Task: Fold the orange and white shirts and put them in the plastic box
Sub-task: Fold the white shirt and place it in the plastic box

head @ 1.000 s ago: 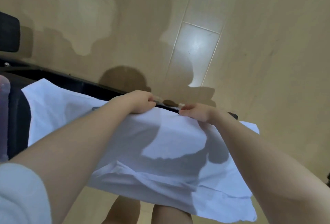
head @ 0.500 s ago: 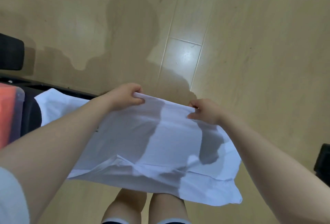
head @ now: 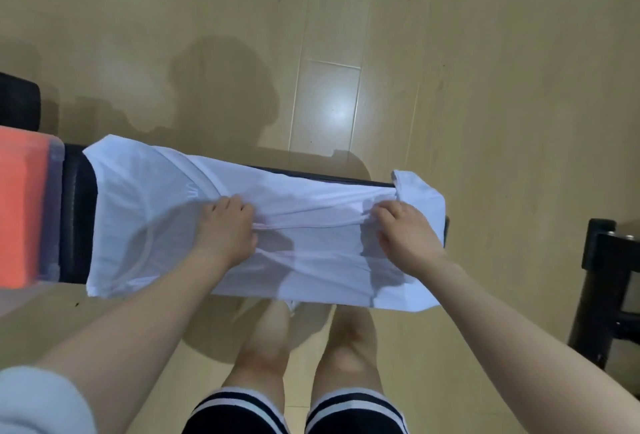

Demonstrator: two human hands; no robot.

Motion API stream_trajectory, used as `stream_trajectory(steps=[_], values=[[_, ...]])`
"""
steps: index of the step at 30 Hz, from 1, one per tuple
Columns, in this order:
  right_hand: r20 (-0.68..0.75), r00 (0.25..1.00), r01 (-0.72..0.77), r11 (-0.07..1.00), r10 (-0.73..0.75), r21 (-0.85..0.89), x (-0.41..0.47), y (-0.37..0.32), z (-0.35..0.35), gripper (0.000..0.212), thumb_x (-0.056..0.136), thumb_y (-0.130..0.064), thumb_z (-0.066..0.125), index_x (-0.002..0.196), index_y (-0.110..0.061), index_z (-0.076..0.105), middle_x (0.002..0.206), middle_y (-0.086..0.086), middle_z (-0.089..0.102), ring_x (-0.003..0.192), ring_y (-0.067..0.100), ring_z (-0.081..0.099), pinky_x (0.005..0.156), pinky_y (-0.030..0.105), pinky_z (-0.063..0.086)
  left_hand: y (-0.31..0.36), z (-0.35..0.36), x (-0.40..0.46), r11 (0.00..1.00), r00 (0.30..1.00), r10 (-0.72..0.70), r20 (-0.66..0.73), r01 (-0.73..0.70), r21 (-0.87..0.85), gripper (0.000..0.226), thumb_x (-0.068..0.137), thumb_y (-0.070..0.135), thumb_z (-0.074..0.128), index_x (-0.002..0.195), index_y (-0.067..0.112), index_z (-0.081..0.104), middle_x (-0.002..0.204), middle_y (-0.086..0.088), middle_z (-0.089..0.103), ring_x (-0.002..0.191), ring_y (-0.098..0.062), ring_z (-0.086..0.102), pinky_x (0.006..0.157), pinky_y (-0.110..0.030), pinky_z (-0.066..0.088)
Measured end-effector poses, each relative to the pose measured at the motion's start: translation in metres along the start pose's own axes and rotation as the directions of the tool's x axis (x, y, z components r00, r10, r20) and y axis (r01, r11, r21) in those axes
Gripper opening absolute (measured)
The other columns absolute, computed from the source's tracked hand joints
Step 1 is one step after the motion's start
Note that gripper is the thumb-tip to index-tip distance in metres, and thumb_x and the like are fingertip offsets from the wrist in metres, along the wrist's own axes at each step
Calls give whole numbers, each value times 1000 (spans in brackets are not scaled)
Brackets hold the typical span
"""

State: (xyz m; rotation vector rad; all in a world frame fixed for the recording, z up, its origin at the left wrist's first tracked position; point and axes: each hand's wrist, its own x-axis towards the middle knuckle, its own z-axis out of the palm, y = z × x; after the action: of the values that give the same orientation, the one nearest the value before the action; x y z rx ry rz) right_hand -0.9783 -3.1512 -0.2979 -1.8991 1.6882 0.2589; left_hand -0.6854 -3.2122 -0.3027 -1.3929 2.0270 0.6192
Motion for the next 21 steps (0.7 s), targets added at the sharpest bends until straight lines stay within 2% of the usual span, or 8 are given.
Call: stream_trajectory(steps=[2, 4, 8, 11, 13, 16, 18, 21], values=[[-93, 985, -128, 980, 143, 153, 2, 7, -9, 31, 84, -8, 53, 113, -1, 59, 125, 21, 56, 112, 39, 53, 96, 38, 39, 24, -6, 2, 995, 991, 68, -111, -75, -63, 29, 76, 29, 52, 91, 5, 59, 93, -16, 58, 91, -35, 56, 76, -39, 43], [-137, 927, -293, 902, 350, 317, 7, 22, -16, 32, 91, -12, 50, 121, -2, 53, 134, 20, 48, 119, 37, 46, 100, 37, 32, 51, -9, 10, 962, 948, 239, -212, -261, -80, 30, 69, 29, 45, 78, 6, 62, 78, -13, 60, 72, -33, 60, 61, -34, 47], [191, 807, -549, 592, 559, 590, 27, 68, -20, 37, 97, -21, 38, 130, -7, 47, 135, 15, 48, 123, 29, 44, 101, 36, 34, 112, -17, 30, 901, 869, 378, -319, -425, -91, 32, 70, 24, 42, 82, 6, 66, 74, -10, 64, 59, -29, 60, 47, -27, 44], [384, 777, -607, 433, 498, 666, 47, 102, -9, 35, 95, -20, 36, 115, 4, 53, 105, 20, 61, 89, 19, 49, 82, 31, 38, 161, -16, 51, 909, 885, 310, -347, -383, -165, 40, 75, 32, 42, 91, 6, 67, 70, -7, 63, 57, -26, 62, 44, -24, 44], [460, 781, -615, 392, 422, 684, 60, 110, -7, 31, 94, -22, 40, 101, 0, 60, 87, 9, 60, 80, 18, 50, 74, 30, 39, 181, -24, 54, 910, 928, 140, -346, -259, -325, 41, 84, 35, 42, 106, 6, 61, 86, -9, 65, 76, -28, 65, 53, -30, 48], [595, 742, -669, 310, 307, 675, 79, 127, 3, 29, 94, -35, 46, 100, -13, 65, 96, 3, 68, 87, 19, 63, 78, 31, 48, 204, -22, 68, 854, 968, -134, -211, 5, -521, 40, 94, 35, 43, 125, 10, 44, 119, -9, 55, 108, -32, 53, 78, -41, 44], [678, 695, -719, 229, 238, 656, 86, 133, 7, 30, 92, -37, 53, 102, -11, 65, 99, 4, 69, 86, 18, 65, 78, 29, 50, 210, -20, 68, 819, 961, -201, -190, 59, -571, 38, 94, 34, 45, 124, 11, 44, 120, -10, 54, 108, -33, 53, 78, -40, 43], [740, 661, -743, 249, 128, 621, 86, 135, 4, 14, 87, -30, 62, 87, -16, 66, 89, 1, 70, 77, 14, 66, 71, 26, 52, 212, -19, 65, 781, 954, -246, -170, 91, -617, 34, 91, 29, 51, 120, 11, 48, 118, -8, 58, 105, -32, 53, 76, -39, 42]])
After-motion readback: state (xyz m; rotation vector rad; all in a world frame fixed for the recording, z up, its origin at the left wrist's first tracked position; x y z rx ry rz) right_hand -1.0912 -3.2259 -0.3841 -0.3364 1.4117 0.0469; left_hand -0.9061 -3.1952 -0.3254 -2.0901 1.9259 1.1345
